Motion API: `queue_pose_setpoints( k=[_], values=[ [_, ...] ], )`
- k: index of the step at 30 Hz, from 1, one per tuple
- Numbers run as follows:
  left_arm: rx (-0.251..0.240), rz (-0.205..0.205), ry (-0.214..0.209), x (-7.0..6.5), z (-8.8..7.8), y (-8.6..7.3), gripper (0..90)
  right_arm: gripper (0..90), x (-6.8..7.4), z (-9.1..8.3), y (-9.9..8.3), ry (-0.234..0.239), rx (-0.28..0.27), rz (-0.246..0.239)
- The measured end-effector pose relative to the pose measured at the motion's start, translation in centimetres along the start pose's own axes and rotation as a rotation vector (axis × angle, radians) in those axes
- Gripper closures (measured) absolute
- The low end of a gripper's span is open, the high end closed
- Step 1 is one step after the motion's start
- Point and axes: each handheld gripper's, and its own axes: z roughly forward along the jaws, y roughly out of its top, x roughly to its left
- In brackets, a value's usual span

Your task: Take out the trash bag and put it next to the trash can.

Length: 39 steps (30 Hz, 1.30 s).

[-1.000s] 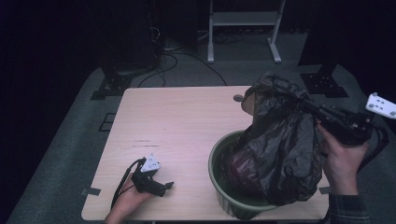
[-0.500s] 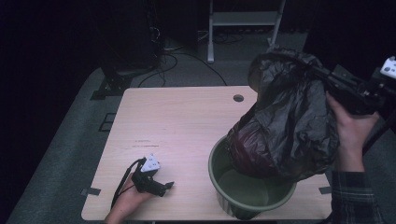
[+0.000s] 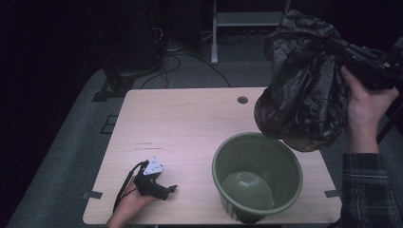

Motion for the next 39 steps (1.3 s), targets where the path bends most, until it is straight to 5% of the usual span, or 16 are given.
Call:
queue_pose_setpoints(
  k=[13,29,39],
  values=[
    [0.001,0.002,-0.003,0.0,0.1,0.1,0.0,90.0,-2.6,1.1,-0.3,-0.066,0.042,0.005],
    [0.001,0.003,-0.003,0.0,0.1,0.1,0.0,90.0,-6.9,4.6,-8.2,-0.166,0.163,0.089],
    [-0.004,0.002,-0.004,0.0,0.1,0.1,0.0,89.4,-7.3,7.0,-13.9,-0.168,0.296,0.12]
  ],
)
